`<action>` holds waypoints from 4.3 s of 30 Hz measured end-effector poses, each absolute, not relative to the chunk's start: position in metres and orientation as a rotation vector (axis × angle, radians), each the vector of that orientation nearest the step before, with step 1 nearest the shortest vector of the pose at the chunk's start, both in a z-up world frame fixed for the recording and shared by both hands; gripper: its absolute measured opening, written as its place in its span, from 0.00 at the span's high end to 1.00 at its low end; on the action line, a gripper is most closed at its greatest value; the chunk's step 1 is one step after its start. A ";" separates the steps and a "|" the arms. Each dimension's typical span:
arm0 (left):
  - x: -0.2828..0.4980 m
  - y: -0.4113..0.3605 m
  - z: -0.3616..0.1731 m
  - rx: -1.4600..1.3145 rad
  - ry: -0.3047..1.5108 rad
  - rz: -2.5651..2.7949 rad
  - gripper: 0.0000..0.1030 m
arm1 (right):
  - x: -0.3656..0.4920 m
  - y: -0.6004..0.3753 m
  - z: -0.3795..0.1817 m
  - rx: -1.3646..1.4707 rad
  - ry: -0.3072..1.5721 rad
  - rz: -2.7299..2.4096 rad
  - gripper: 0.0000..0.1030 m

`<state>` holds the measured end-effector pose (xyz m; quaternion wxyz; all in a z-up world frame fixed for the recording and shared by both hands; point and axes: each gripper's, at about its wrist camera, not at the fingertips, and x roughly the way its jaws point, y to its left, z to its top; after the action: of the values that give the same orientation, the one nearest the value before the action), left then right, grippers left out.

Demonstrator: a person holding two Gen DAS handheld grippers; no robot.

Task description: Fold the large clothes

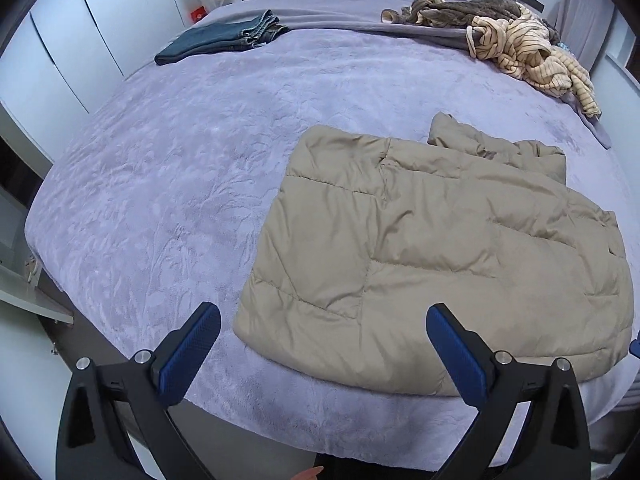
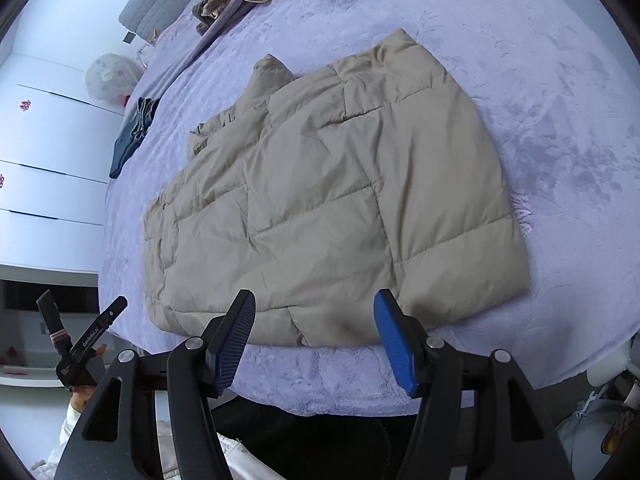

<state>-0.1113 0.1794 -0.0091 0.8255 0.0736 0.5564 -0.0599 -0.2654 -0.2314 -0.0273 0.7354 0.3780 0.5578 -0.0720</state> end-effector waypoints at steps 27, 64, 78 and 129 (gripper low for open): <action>-0.010 0.249 -0.013 0.164 1.246 -0.172 0.00 | -0.145 -0.142 -0.031 0.756 1.226 -0.203 0.00; 0.047 0.260 -0.106 -0.066 1.531 -0.528 0.00 | -0.095 -0.080 -0.089 0.721 1.486 -0.226 0.00; 0.056 0.188 -0.176 -0.208 1.723 -0.977 0.00 | -0.089 -0.072 -0.100 0.643 1.551 -0.237 0.00; -0.091 -0.163 -0.055 0.028 1.806 -1.267 0.35 | -0.312 -0.257 -0.069 1.224 0.988 -0.299 0.75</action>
<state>-0.0912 -0.1628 -0.0549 0.4507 0.0114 0.7308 -0.5125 -0.3119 -0.2572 -0.0694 0.6962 0.5488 0.4429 -0.1339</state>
